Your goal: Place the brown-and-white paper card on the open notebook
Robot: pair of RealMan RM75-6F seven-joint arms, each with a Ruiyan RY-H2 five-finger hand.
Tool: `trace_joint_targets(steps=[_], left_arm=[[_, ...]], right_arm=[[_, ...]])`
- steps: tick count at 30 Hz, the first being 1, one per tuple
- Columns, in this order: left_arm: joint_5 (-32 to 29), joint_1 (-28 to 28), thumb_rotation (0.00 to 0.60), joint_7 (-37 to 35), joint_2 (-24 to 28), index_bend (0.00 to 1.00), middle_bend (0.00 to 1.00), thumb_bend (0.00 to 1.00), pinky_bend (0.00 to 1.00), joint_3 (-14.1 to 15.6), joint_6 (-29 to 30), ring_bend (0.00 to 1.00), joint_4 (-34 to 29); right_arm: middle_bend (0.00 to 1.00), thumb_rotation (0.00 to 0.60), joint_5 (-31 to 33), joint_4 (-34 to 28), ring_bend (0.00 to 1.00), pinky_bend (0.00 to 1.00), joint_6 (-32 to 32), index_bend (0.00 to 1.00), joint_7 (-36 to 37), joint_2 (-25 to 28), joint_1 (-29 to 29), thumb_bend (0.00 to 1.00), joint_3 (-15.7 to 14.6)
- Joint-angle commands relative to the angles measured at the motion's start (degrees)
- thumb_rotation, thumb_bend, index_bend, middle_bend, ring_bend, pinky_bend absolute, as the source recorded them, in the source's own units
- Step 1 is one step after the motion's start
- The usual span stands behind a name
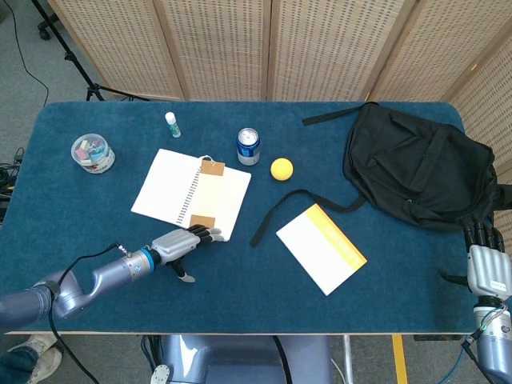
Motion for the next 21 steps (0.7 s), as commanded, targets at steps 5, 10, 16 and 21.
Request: trace_joint_targets(steps=[5,10,16,21], left_arm=[[1.3,-1.6,0.6,0.5,1.5,0.0,0.0,0.15,0.0,1.6,-0.3,0.0,0.5],[0.6,-1.0,0.6,-0.8,1.2,0.0,0.0,0.15,0.0,2.5,0.7,0.0,1.9],[1.7,-0.9,0.6,-2.6,0.8,0.0,0.0,0.16,0.0,3.7,2.3,0.0,3.4],[3.6,-1.9,0.6,-3.5,0.6,0.0,0.0,0.16,0.0,4.6,3.5,0.0,3.8]], right_arm=[[0.0,0.6,0.2,0.0,0.0,0.0,0.1,0.08,0.1,0.1,0.0,0.0,0.2],[0.0,0.6,0.2,0.2,0.0,0.0,-0.2,0.08,0.1,0.0,0.0,0.0,0.1],[0.0,0.6,0.2,0.3,0.0,0.0,-0.2,0.08,-0.1,-0.1,0.1,0.0,0.1],[0.0,0.6,0.2,0.2,0.0,0.0,0.0,0.08,-0.2,-0.2,0.1,0.0,0.1]])
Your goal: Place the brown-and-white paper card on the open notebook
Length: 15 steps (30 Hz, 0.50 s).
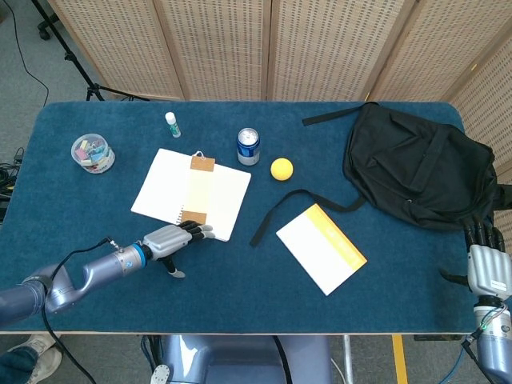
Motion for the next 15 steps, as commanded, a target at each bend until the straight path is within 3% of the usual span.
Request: trace_joint_targets(steps=[1,7,15], left_arm=[[1.3,-0.8,0.6,-0.1,-0.1,0.0,0.0,0.16,0.0,0.8,0.3,0.0,0.1],[3.3,-2.5,0.6,0.5,-0.1,0.0,0.0,0.16,0.0,2.6,0.0,0.0,-0.5],[3.5,-2.6,0.6,0.6,-0.7,0.0,0.0,0.16,0.0,2.7,2.6,0.0,0.0]], right_arm=[[0.0,0.6,0.0,-0.1,0.0,0.0,0.1,0.08,0.0,0.0,0.0,0.0,0.0],[0.0,0.6,0.0,-0.2,0.0,0.0,0.2,0.08,-0.2,0.1,0.0,0.0,0.1],[0.0,0.6,0.2,-0.2,0.0,0.0,-0.1,0.08,-0.1,0.1,0.0,0.0,0.1]])
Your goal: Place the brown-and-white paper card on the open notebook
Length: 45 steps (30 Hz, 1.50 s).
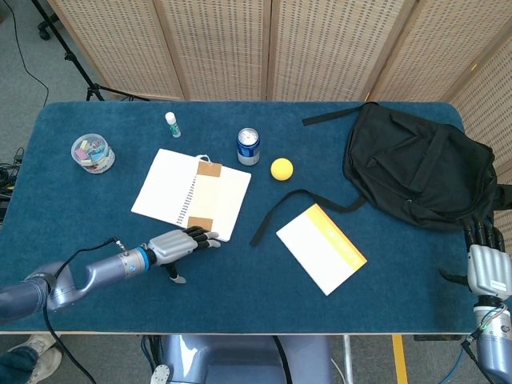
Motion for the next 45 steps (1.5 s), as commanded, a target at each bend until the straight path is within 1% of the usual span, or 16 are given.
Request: trace_joint_targets(steps=[1,8,18,27,37,45], left_arm=[[-0.1,-0.2,0.6,-0.2,-0.6,0.0,0.0,0.16,0.0,0.0,0.2,0.0,0.5],[0.6,-1.1,0.6,-0.3,-1.0,0.0,0.0,0.16,0.0,1.0,0.1,0.0,1.0],[1.8,-3.3,0.6,3.4,0.4,0.0,0.0,0.17,0.0,2.0,-0.9,0.0,1.8],[1.4,-3.9,0.6,3.0,-0.3,0.0,0.0,0.17,0.0,2.5,-1.3,0.0,3.2],[1.9,-3.4,0.6,1.5,0.7,0.0,0.0,0.17,0.0,4.0,1.4,0.0,3.6],[1.6,-2.9,0.6,2.0,1.0,0.0,0.0,0.17,0.0,3.8,3.0,0.0,3.5]], right_arm=[[0.0,0.6,0.0,0.0,0.0,0.0,-0.1,0.08,0.0,0.0,0.0,0.0,0.0],[0.0,0.6,0.1,0.0,0.0,0.0,0.0,0.08,0.0,0.0,0.0,0.0,0.1],[0.0,0.6,0.2,-0.2,0.0,0.0,0.4,0.08,-0.5,-0.1,0.0,0.0,0.2],[0.0,0.6,0.4,-0.5,0.0,0.0,0.5,0.08,-1.1,-0.3,0.0,0.0,0.2],[0.0,0.6,0.7,-0.3,0.0,0.0,0.4,0.08,-1.5,-0.5,0.1,0.0,0.3],[0.0,0.6,0.7,-0.5,0.0,0.0,0.5,0.08,-1.5,-0.5,0.1,0.0,0.3]])
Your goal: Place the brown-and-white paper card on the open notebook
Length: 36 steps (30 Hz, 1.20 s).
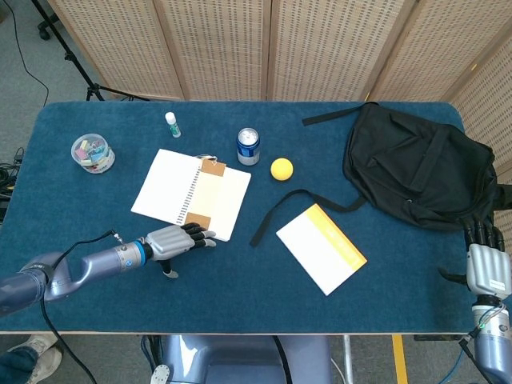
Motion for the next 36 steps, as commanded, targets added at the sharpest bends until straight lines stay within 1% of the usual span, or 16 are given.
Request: trace_joint_targets(steps=[1,8,12,15,17,18,19,20,22,24,27,29,31,36], left_arm=[[-0.1,0.1,0.6,0.1,0.2,0.0,0.0,0.17,0.0,-0.1,0.5,0.0,-0.2],[0.2,0.4,0.6,0.7,1.2,0.0,0.0,0.17,0.0,0.4,1.3,0.0,-1.2],[-0.1,1.0,0.6,0.8,2.5,0.0,0.0,0.17,0.0,0.1,3.2,0.0,-2.6],[-0.7,2.9,0.6,0.2,4.7,0.0,0.0,0.17,0.0,-0.9,8.1,0.0,-4.9],[-1.3,4.3,0.6,0.6,5.9,0.0,0.0,0.14,0.0,-1.6,11.1,0.0,-6.1],[-2.4,5.9,0.6,1.3,6.9,0.0,0.0,0.12,0.0,-2.4,13.4,0.0,-7.1],[-3.6,7.2,0.6,2.3,7.9,0.0,0.0,0.07,0.0,-2.9,14.9,0.0,-8.3],[-4.3,7.9,0.6,3.2,8.4,0.0,0.0,0.03,0.0,-3.2,15.6,0.0,-9.0],[-8.2,11.9,0.6,7.9,10.5,0.0,0.0,0.0,0.0,-4.9,19.2,0.0,-12.2],[-12.5,16.2,0.6,13.7,12.1,0.0,0.0,0.0,0.0,-6.4,23.1,0.0,-15.7],[-18.1,22.0,0.6,22.0,13.9,0.0,0.0,0.0,0.0,-8.1,28.5,0.0,-20.3],[-20.8,25.5,0.6,25.9,14.6,0.0,0.0,0.0,0.0,-8.8,31.9,0.0,-22.6],[-22.9,28.4,0.6,28.5,14.7,0.0,0.0,0.0,0.0,-9.5,34.7,0.0,-24.3],[-29.5,37.1,0.6,32.0,14.0,0.0,0.0,0.0,0.0,-10.7,41.3,0.0,-26.4]], right_arm=[[0.0,0.6,0.0,-0.1,0.0,0.0,0.0,0.08,0.0,0.0,0.0,0.0,0.0],[0.0,0.6,-0.1,-0.2,0.0,0.0,0.1,0.08,0.0,0.1,0.0,0.0,0.0],[0.0,0.6,-0.2,-0.4,0.0,0.0,0.1,0.08,0.1,0.2,0.0,0.0,0.0],[0.0,0.6,-0.7,-0.8,0.0,0.0,0.6,0.08,0.3,0.3,-0.1,0.0,-0.1],[0.0,0.6,-1.2,-1.0,0.0,0.0,0.9,0.08,0.3,0.4,-0.1,0.0,-0.2],[0.0,0.6,-1.8,-1.0,0.0,0.0,1.3,0.08,0.4,0.5,-0.1,0.0,-0.3],[0.0,0.6,-2.5,-1.1,0.0,0.0,1.8,0.07,0.6,0.5,-0.1,0.0,-0.4],[0.0,0.6,-2.8,-1.0,0.0,0.0,2.0,0.06,0.7,0.5,-0.2,0.0,-0.5],[0.0,0.6,-4.8,-1.1,0.0,0.0,3.6,0.02,1.3,0.5,-0.3,0.0,-0.8],[0.0,0.6,-6.7,-1.2,0.0,0.0,5.2,0.0,2.0,0.3,-0.4,0.0,-1.1],[0.0,0.6,-8.7,-2.0,0.0,0.0,6.4,0.0,2.8,0.5,-0.5,0.0,-1.6],[0.0,0.6,-9.6,-2.7,0.0,0.0,6.9,0.0,2.8,0.8,-0.6,0.0,-1.9],[0.0,0.6,-10.3,-3.5,0.0,0.0,7.3,0.0,2.8,1.2,-0.7,0.0,-2.2],[0.0,0.6,-13.2,-6.2,0.0,0.0,8.9,0.0,3.9,2.5,-0.9,0.0,-3.0]])
